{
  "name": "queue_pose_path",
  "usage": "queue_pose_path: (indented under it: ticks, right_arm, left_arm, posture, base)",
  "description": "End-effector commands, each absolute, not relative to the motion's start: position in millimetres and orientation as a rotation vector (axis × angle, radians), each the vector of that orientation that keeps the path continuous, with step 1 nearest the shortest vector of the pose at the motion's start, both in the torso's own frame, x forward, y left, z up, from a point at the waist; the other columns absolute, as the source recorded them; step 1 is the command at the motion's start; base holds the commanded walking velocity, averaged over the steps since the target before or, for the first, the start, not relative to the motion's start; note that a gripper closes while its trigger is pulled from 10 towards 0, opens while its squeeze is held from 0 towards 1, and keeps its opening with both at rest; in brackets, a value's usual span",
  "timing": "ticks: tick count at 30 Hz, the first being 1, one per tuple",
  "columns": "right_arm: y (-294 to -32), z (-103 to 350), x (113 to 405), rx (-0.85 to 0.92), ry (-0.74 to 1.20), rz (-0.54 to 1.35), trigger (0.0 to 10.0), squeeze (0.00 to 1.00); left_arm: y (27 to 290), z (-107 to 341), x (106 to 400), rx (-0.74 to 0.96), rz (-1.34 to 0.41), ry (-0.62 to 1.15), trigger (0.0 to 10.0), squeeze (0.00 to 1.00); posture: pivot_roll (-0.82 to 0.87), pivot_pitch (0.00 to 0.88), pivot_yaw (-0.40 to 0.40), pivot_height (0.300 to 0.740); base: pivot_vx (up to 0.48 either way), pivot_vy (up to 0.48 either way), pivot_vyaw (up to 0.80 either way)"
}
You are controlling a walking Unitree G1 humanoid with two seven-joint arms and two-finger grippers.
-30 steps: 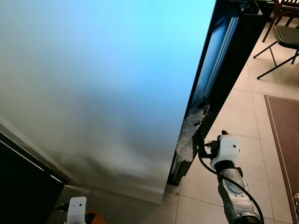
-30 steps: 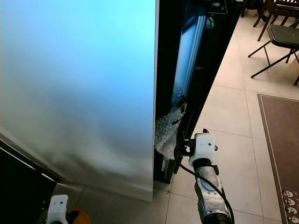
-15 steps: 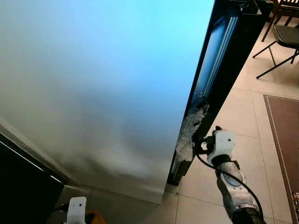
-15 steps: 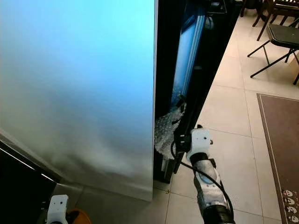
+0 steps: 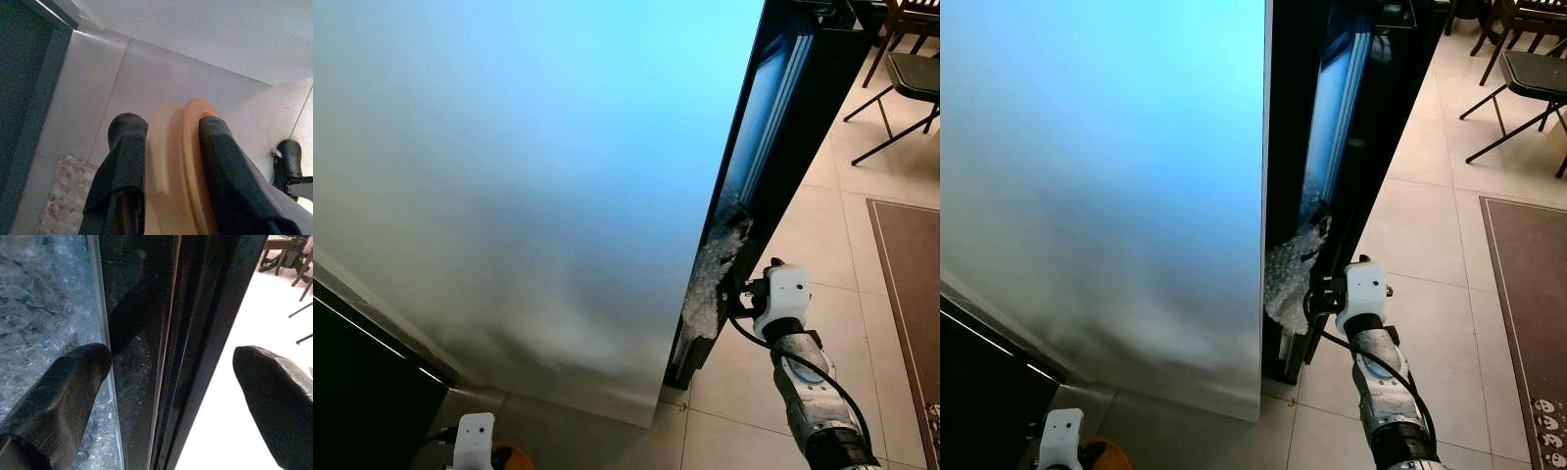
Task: Restocking fridge
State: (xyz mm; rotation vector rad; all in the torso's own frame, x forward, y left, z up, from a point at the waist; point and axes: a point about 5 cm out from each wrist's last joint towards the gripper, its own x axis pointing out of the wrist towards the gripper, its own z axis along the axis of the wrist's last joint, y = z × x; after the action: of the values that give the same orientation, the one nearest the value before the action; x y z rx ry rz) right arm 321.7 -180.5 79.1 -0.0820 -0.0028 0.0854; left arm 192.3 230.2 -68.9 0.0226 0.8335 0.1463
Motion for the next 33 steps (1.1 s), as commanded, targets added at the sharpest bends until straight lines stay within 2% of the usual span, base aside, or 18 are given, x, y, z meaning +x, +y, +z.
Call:
queue_pose_path:
  ticks: [1,22,33]
  right_arm:
    - [-184,80,324,-0.079,0.005,0.077,10.0,0.0]
    - [-201,84,325,-0.104,-0.001,0.021,10.0,0.0]
    - [-216,77,316,-0.111,0.011,-0.078,10.0,0.0]
  left_arm:
    - [222,-81,174,-0.006,0.121,0.924,10.0,0.0]
    - [222,-82,172,-0.008,0.121,0.93,10.0,0.0]
    - [222,-83,171,-0.008,0.121,0.934,10.0,0.0]
  posture:
    - [0.04,0.127,0.025,0.74]
    - [0.04,0.125,0.025,0.74]
    - [0.04,0.125,0.024,0.74]
  base:
    - [0.0,0.0,0.0]
    - [0.0,0.0,0.0]
    - [0.0,0.0,0.0]
